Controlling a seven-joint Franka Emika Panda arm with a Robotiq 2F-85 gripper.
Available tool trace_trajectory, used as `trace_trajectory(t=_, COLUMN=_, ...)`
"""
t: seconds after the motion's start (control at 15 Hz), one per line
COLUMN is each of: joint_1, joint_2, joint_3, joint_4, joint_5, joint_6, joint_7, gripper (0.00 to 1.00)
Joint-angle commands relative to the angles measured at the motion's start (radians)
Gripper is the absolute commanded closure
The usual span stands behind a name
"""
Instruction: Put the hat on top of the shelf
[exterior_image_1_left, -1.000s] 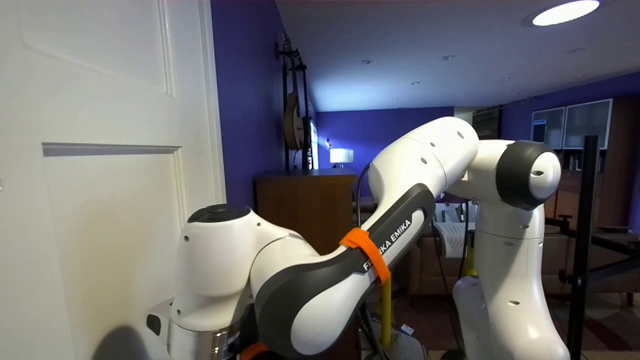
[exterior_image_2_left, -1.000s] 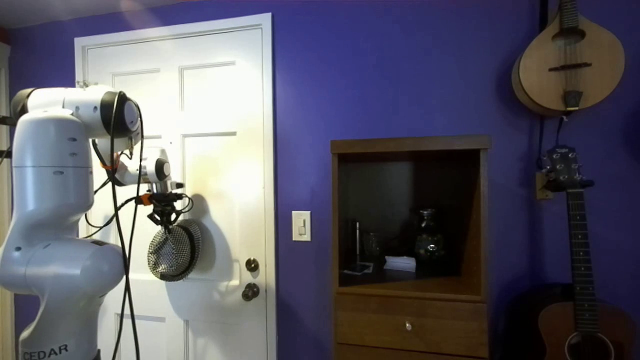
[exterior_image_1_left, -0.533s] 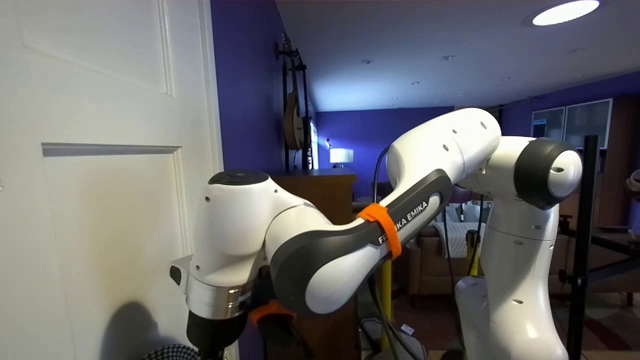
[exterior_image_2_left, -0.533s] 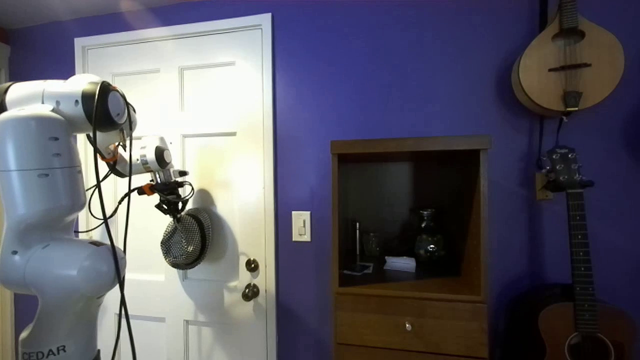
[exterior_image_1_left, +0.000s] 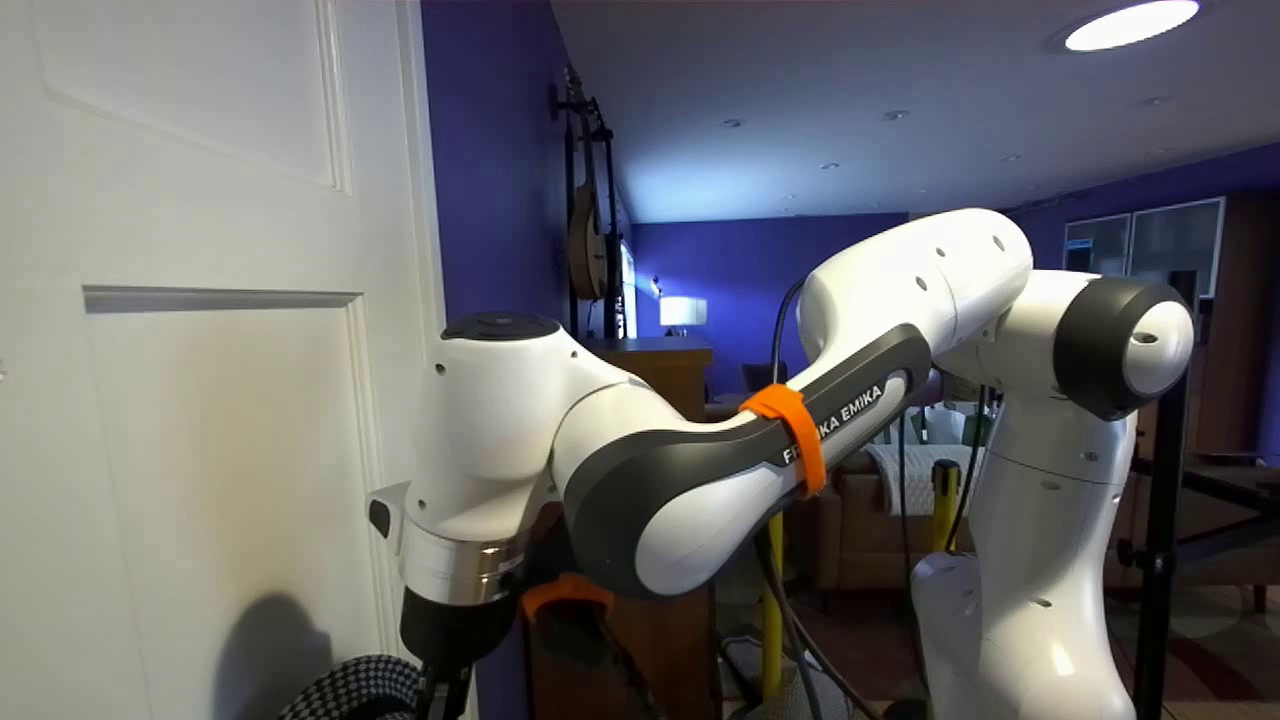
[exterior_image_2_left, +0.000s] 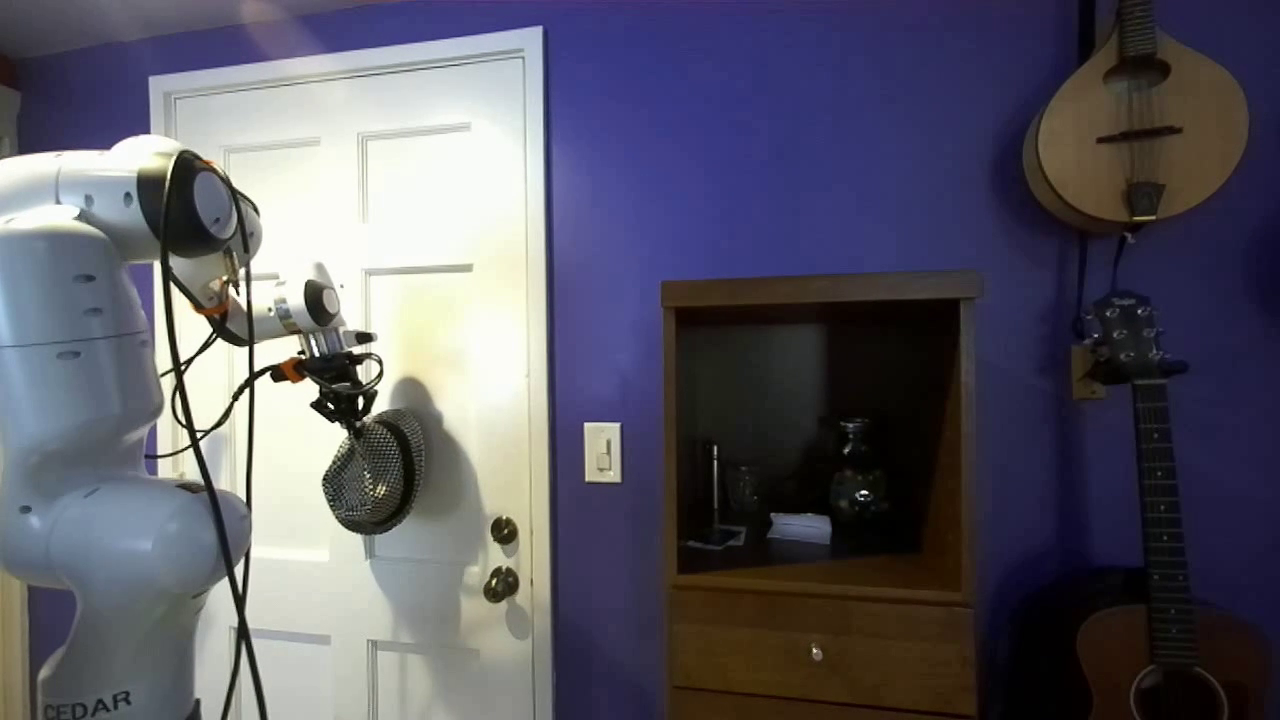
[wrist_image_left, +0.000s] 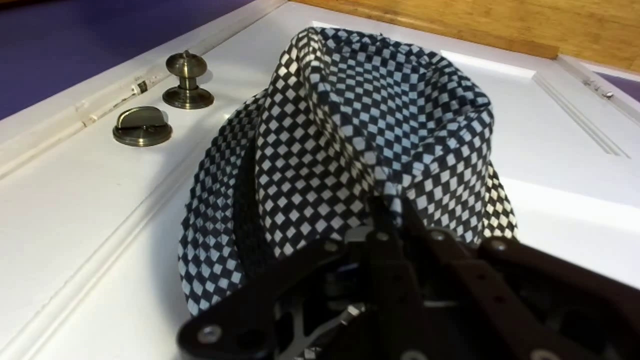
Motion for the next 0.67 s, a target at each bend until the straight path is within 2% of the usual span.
trace_trajectory(t=0.0, joint_1=-0.007, joint_2=0.002, joint_3=0.007, joint_4=0.003, joint_5=0.001, joint_6=-0.003, joint_7=0.000, gripper=0.98)
trace_trajectory(t=0.6, joint_1=-0.181, joint_2=-0.099, joint_3=-0.044, joint_4=0.077, joint_5=-0.227, joint_6=-0.079, joint_7=0.204, gripper=0.98)
